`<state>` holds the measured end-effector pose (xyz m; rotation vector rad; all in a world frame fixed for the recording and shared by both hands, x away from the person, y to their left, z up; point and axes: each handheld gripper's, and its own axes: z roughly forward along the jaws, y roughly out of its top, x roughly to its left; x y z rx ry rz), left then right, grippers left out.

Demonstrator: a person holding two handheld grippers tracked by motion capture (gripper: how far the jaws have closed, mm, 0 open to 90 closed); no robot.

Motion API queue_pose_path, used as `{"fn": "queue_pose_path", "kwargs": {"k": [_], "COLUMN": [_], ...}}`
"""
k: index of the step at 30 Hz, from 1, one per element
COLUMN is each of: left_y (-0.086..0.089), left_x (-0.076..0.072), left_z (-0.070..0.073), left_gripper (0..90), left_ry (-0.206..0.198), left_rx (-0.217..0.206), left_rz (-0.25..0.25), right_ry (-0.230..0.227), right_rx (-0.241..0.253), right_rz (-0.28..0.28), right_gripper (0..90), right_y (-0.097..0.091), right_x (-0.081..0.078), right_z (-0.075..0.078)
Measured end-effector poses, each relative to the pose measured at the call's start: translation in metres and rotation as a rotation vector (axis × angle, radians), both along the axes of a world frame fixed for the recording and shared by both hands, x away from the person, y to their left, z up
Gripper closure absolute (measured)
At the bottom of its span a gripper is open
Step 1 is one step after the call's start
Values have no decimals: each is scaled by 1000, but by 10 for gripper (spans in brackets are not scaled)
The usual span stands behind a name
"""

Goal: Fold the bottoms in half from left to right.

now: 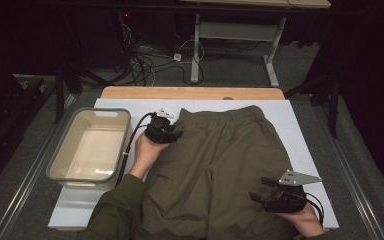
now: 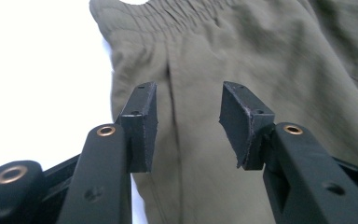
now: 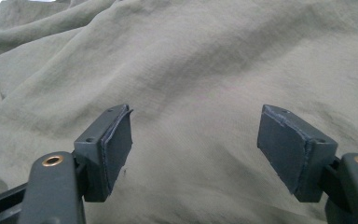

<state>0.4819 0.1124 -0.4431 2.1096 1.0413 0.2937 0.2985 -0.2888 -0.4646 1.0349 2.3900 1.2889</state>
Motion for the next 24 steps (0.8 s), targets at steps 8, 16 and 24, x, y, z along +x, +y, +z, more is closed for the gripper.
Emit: {"fn": "queue_pose_path", "kwargs": {"k": [8, 16, 24], "left_y": [-2, 0, -1], "left_x": [20, 36, 46], "left_z": [-1, -6, -12], "left_gripper": [576, 603, 640], "left_ry": [6, 47, 82], "left_rx": [43, 59, 55], "left_rz": [17, 28, 30], "right_ry": [5, 4, 5], "right_rx": [-3, -4, -9], "right_rz": [4, 4, 6], "right_gripper": [269, 269, 269], "right_y": [1, 1, 1], "right_x": [1, 1, 1], "right_z": [-1, -1, -2]}}
